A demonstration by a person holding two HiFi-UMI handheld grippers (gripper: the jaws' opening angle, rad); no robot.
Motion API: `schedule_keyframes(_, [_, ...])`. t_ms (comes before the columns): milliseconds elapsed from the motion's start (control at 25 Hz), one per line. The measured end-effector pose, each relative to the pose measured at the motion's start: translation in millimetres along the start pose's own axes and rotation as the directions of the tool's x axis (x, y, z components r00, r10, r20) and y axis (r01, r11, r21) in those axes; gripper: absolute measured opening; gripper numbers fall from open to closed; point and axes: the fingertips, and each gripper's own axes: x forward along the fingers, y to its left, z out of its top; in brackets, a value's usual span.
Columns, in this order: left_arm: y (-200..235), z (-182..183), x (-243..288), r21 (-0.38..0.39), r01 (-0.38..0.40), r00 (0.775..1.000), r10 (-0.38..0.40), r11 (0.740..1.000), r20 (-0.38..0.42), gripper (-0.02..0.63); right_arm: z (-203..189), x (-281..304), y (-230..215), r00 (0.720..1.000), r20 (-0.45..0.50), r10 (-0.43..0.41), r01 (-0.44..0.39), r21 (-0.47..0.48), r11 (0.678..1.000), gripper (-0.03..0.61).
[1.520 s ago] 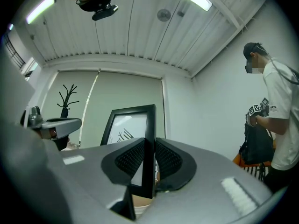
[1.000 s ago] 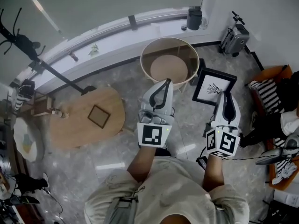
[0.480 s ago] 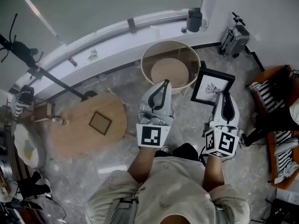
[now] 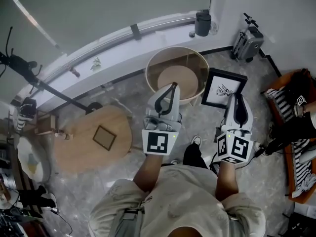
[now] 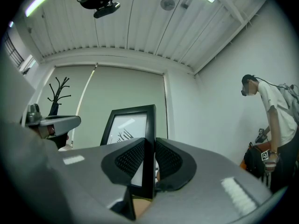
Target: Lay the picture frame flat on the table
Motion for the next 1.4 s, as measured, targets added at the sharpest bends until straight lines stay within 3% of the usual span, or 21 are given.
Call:
schedule_keyframes(440, [-14.1, -15.4, 97.7, 0.014, 0.020, 1.000, -0.020, 1.000, -0.005, 0.003, -6.3, 82.7, -54.7, 1.000, 0.009, -0.001, 0.001, 0.044, 0.999, 0.072])
schedule_keyframes(1400, [-58.4, -62.2, 251.4, 0.052, -0.006, 0.999, 0.009, 0.999, -0.052, 0.003, -46.9, 209.4, -168.9, 0.999, -0.037, 0.021, -0.017, 0.105, 0.994, 0.072])
